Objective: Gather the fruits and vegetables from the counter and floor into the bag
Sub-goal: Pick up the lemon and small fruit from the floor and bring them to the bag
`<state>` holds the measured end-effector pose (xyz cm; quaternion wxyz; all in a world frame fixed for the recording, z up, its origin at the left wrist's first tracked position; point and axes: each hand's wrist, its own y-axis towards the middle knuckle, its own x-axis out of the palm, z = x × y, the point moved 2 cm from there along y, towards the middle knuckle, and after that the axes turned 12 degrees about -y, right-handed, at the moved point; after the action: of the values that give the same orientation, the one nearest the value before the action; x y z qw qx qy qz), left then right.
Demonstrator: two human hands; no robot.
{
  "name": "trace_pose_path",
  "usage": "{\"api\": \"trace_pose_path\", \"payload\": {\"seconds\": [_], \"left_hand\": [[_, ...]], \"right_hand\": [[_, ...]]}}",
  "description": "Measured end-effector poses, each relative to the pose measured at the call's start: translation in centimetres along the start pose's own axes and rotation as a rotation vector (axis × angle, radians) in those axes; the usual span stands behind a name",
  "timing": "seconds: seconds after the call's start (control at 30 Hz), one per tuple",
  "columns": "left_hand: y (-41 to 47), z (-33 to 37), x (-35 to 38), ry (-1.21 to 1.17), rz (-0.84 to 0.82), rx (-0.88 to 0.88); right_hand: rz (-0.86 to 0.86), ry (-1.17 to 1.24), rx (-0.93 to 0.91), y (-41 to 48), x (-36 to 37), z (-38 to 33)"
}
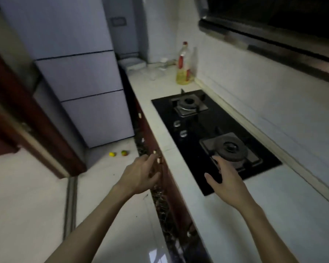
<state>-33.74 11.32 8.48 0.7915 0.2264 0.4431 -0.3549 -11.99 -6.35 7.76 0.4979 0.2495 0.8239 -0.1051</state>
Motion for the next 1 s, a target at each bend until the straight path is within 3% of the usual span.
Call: {"api": "trace_pose_path", "payload": {"seconds": [0.27, 0.5, 1.0], "left_hand": [[-8.0, -13.4, -6.5, -0.024, 0.112, -0.269], [-10.9, -22.4, -11.2, -0.033, 0.139, -0.335], [-7.0, -34.5, -15.0, -0.064, 0.179, -0.415]], "right_hand": [[-0.179, -0.014, -0.209, 4.6, 9.7, -14.3], [-0.235, -0.012, -0.248, 7.1, 16.5, -23.5], [-0.323, -0.069, -0.272, 16.6, 24.7, -30.6]]}}
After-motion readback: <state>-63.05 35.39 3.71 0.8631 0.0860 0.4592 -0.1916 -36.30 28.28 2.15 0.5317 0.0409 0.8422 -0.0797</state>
